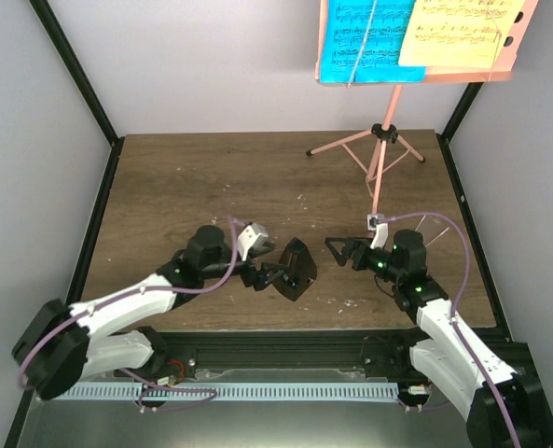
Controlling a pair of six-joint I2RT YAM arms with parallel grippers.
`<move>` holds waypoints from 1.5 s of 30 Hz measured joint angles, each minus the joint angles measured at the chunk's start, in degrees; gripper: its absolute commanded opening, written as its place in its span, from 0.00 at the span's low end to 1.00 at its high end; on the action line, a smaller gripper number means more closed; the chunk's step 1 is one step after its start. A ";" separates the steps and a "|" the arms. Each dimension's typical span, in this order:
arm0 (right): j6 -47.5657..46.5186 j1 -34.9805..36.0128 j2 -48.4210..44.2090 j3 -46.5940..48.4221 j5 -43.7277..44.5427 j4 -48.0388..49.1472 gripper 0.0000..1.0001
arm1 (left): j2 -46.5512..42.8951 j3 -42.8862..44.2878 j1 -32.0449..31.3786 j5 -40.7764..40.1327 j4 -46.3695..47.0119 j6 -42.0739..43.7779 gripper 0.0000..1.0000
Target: Pack up the instrument practice props
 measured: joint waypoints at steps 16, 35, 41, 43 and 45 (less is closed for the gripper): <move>7.85 0.09 12.55 -7.21 -6.80 6.40 0.68 | 10.25 -6.56 1.55 3.04 3.78 -10.49 0.87; 8.15 6.86 19.91 -7.28 -9.75 11.13 0.43 | 17.14 -2.25 1.36 2.10 1.55 -4.55 0.82; 7.98 7.52 20.81 -6.69 -9.60 11.91 0.43 | 18.49 -1.49 -0.55 2.01 1.33 -2.89 0.81; 7.65 7.52 20.81 -5.97 -9.14 11.76 0.43 | 18.69 -1.46 -0.98 2.05 1.53 -2.64 0.81; 7.17 7.52 20.87 -5.11 -8.50 11.72 0.43 | 18.82 -1.46 -1.27 2.14 1.90 -2.64 0.81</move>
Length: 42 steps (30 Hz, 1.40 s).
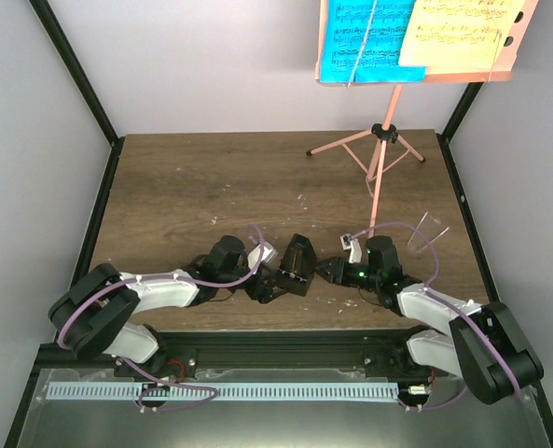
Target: Pack up the instrument practice props
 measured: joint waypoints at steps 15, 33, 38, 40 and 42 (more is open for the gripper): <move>-3.43 -0.07 7.32 5.40 2.56 1.88 0.44 | 1.09 -0.52 -1.36 0.98 3.52 -1.97 0.81; -12.22 -14.95 -19.76 10.25 18.36 -17.40 0.72 | -33.07 26.86 13.25 -9.79 -31.43 -0.76 1.00; -12.00 -26.05 -20.22 11.02 24.65 -22.14 0.94 | -35.17 31.82 21.86 -14.80 -39.91 6.60 1.00; -11.80 -30.71 -20.17 10.99 28.15 -23.54 0.95 | -37.55 28.55 22.25 -21.11 -41.13 9.29 1.00; -11.45 -33.81 -19.89 10.99 30.80 -23.96 0.96 | -39.60 25.22 22.43 -27.28 -42.73 11.52 1.00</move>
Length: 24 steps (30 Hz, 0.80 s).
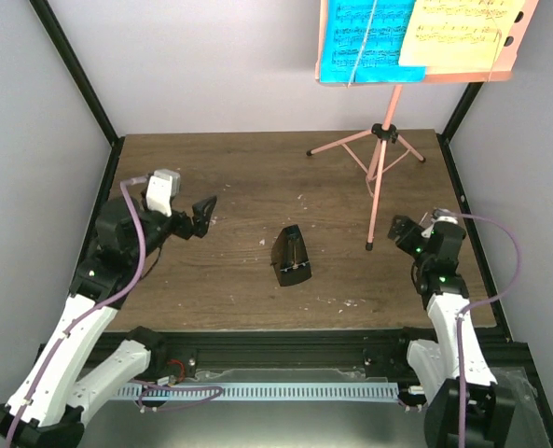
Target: Pack up the instrument practice props
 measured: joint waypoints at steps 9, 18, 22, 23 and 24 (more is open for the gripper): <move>-1.29 -12.87 13.88 0.59 4.87 1.31 0.86 | -4.92 -4.92 0.37 -9.73 -1.64 4.22 1.00; -5.84 -13.09 30.38 9.14 4.55 0.68 0.60 | -4.92 -4.96 0.94 -10.45 -1.33 4.85 1.00; -7.82 -12.76 36.68 12.98 4.00 -0.22 0.56 | -5.07 -4.98 0.96 -10.27 -1.18 4.94 1.00; -8.20 -12.68 37.70 13.53 4.00 -0.35 0.55 | -5.07 -4.98 0.96 -10.27 -1.16 4.94 1.00; -8.52 -12.63 38.69 13.92 3.98 -0.39 0.54 | -5.07 -5.01 0.96 -10.27 -1.14 4.94 1.00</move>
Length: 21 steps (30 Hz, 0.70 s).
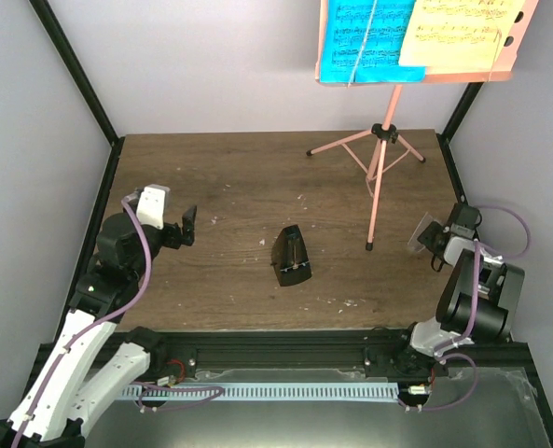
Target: Pack up the instrument practice props
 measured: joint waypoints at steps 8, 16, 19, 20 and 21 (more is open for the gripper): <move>-2.71 1.20 5.11 2.12 -1.36 -0.90 0.39 | 0.02 -0.11 0.00 0.07 0.00 0.00 1.00; -3.78 3.23 7.08 3.85 -2.29 -1.53 0.18 | -0.13 -0.52 0.42 1.38 0.37 0.22 1.00; -3.61 3.28 7.08 3.85 -1.92 -1.90 0.05 | -0.11 -0.57 0.61 1.51 0.44 0.24 1.00; -3.76 3.28 7.08 3.85 -1.81 -2.01 0.03 | -0.11 -0.57 0.63 1.55 0.46 0.26 1.00; -3.72 3.30 7.08 3.85 -1.64 -2.16 0.01 | -0.11 -0.59 0.68 1.57 0.48 0.26 1.00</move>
